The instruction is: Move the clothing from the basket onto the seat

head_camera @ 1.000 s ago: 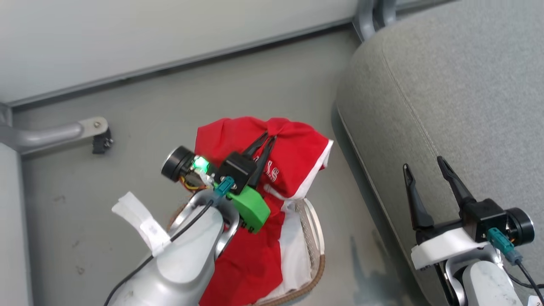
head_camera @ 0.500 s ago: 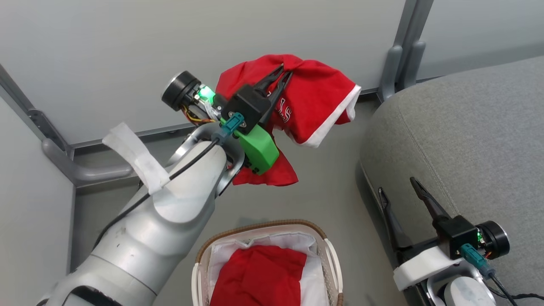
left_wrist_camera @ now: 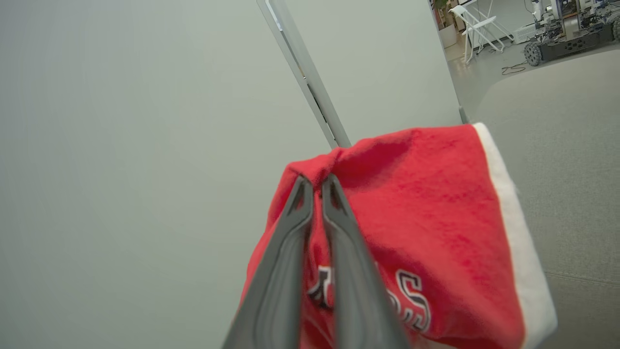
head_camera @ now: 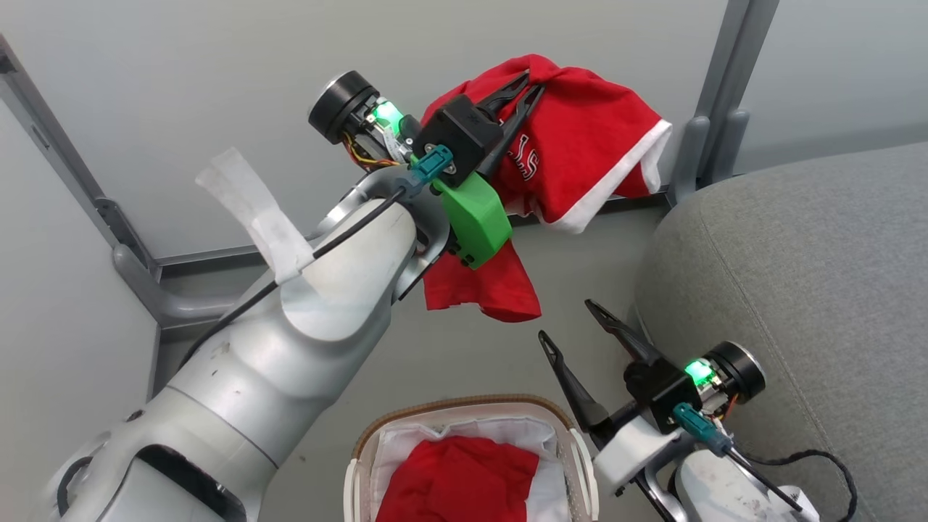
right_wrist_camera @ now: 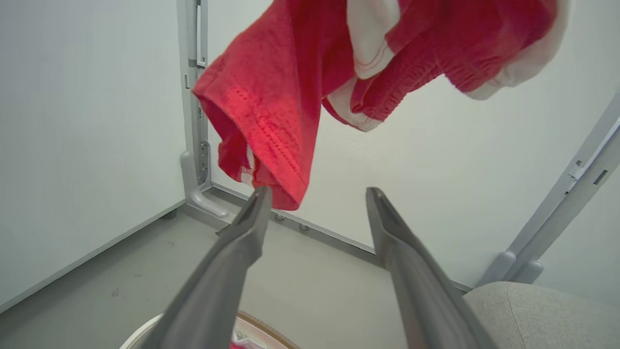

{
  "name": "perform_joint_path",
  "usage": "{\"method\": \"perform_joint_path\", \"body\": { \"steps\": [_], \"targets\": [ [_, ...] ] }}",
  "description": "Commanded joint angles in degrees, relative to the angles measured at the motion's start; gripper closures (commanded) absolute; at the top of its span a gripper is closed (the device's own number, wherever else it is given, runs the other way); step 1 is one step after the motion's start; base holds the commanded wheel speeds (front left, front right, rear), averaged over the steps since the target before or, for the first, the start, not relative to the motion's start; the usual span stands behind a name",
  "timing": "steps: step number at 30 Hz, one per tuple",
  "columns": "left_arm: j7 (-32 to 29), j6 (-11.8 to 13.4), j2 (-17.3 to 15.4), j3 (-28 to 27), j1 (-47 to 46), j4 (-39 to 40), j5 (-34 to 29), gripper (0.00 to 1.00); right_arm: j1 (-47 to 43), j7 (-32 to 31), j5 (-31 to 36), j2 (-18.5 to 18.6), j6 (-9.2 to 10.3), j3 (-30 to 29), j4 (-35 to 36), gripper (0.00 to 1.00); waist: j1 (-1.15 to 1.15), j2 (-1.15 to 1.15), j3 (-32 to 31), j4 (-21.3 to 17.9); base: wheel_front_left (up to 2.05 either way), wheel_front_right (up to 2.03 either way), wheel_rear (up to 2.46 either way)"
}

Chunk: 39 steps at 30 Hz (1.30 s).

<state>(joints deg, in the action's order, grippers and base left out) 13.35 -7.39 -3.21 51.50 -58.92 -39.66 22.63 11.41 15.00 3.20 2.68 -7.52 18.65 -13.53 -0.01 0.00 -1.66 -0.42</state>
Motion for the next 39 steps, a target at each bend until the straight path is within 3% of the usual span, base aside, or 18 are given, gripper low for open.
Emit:
{"method": "perform_joint_path", "body": {
  "steps": [1,16,17,18,21,39],
  "targets": [
    [0.1,-0.1,0.0,0.7,-1.3,0.1,1.1,1.0,1.8,0.3,0.6,0.4,0.05,0.5,-1.3,0.0,0.01,0.0,-0.3,0.8,0.0,0.0,0.0],
    [0.6,0.9,0.3,8.6,-2.5,5.2,8.4,1.0,12.2,0.3,-1.5,0.3,0.05,3.2,-13.6,0.0,0.01,0.0,-0.8,4.4,0.0,0.0,0.0],
    [0.7,1.1,0.3,8.9,-2.4,5.2,8.7,1.0,12.7,0.3,-2.0,0.3,0.05,3.4,-14.3,0.23,0.01,0.0,-0.8,4.4,0.0,0.0,0.0],
    [0.8,1.3,0.3,9.1,-2.4,5.3,9.0,1.0,13.3,0.3,-2.8,0.3,0.06,3.6,-14.8,0.63,0.01,0.0,-0.8,4.5,0.0,0.0,0.0],
    [0.9,1.8,0.3,9.6,-2.1,5.1,10.1,1.0,14.2,0.3,-4.4,0.3,0.06,4.4,-15.8,1.0,0.01,0.0,-0.8,4.5,0.0,0.0,0.0],
    [2.0,2.6,-0.1,6.7,2.0,-2.4,13.1,1.0,12.5,0.3,-4.5,0.3,0.05,2.5,-11.5,1.0,0.01,0.0,-0.1,2.4,0.0,0.0,0.0]
  ]
}}
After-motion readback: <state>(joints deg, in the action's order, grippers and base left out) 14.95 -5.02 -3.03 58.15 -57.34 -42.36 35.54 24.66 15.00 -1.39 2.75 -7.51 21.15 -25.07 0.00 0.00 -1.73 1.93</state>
